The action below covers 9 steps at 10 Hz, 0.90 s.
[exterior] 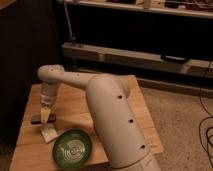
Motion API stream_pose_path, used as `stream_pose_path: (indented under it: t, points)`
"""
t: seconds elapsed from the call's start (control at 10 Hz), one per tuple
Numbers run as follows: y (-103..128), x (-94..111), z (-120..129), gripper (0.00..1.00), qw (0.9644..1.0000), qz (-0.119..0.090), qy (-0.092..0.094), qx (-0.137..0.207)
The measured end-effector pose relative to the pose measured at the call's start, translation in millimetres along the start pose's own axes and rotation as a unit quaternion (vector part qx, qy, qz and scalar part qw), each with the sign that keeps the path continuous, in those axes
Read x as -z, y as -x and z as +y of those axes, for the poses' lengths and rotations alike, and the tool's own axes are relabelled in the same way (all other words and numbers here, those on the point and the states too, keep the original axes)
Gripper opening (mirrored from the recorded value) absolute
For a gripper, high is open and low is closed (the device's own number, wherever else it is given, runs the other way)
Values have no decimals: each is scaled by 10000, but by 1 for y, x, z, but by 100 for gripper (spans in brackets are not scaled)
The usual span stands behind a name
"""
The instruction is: Place the eraser on the white sponge
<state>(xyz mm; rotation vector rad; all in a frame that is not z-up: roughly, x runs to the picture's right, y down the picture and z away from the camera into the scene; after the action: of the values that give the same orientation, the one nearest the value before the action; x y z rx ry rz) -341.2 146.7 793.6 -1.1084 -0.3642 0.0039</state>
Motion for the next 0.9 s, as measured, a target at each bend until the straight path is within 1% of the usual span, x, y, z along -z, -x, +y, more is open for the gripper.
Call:
stream_pose_path:
  t: [0.2, 0.3, 0.4, 0.5, 0.6, 0.7, 0.8, 0.9]
  points:
    - [1, -3, 6, 19, 9999, 98, 22, 58]
    - [2, -4, 10, 22, 9999, 136, 50, 88]
    - [3, -5, 14, 27, 9997, 166, 113, 156]
    - [2, -7, 16, 28, 9996, 165, 133, 171]
    - [2, -5, 11, 22, 9998, 119, 80, 108]
    - [0, -2, 6, 11, 9999, 94, 43, 68]
    - [-1, -1, 5, 4, 9999, 109, 54, 81]
    - [-2, -2, 8, 1, 9998, 136, 76, 111]
